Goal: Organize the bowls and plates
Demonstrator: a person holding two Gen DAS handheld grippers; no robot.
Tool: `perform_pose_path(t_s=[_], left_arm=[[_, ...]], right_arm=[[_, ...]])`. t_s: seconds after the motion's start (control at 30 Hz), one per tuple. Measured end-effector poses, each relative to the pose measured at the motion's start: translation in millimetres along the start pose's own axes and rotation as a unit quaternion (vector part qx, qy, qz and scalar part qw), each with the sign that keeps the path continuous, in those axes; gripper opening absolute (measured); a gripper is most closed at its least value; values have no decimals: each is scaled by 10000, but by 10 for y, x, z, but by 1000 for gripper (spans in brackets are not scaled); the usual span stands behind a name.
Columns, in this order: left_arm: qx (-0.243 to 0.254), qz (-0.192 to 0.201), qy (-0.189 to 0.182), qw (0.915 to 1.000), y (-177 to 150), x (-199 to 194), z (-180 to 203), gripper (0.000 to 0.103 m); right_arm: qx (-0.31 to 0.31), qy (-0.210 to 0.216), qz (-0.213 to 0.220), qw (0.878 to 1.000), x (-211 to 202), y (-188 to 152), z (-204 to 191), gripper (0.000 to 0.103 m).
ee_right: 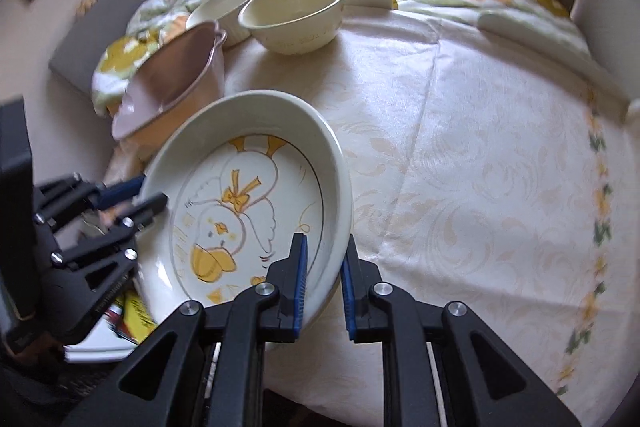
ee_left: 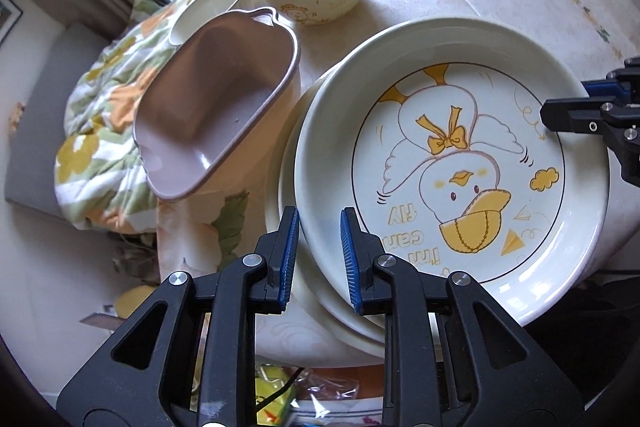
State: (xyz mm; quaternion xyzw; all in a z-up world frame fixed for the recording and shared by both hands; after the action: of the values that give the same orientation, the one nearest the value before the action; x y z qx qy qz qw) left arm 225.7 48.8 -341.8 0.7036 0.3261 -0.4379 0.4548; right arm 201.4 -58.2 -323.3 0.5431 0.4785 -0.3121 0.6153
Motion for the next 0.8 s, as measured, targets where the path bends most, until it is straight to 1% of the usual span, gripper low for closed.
perform_pose_path(t_s=[0.2, 0.4, 0.7, 0.8], left_arm=[[118, -3, 117, 9999, -9, -41, 24, 19], [276, 2, 318, 9991, -13, -55, 58, 19], [179, 15, 254, 9995, -10, -66, 9, 19], [75, 19, 76, 9999, 0, -97, -39, 19]], right_arm=[[-43, -51, 9, 10000, 24, 16, -8, 15], [-341, -379, 29, 9987, 16, -5, -41, 15], [-284, -336, 65, 9990, 13, -7, -34, 15], [-199, -267, 65, 9994, 10, -3, -19, 15]])
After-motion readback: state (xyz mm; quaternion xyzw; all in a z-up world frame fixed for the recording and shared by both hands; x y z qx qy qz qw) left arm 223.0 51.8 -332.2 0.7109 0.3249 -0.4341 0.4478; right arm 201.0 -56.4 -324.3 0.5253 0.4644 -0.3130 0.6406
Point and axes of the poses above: each gripper's, at about its wrist camera, not at the fingertips, and x roughly the way its jaws point, z to its right, y to its top, the point moved 6 cm from there along x, roughly the way its jaws point, and after that the axes turned 8 degrees about -y, right-handed, at the moved point
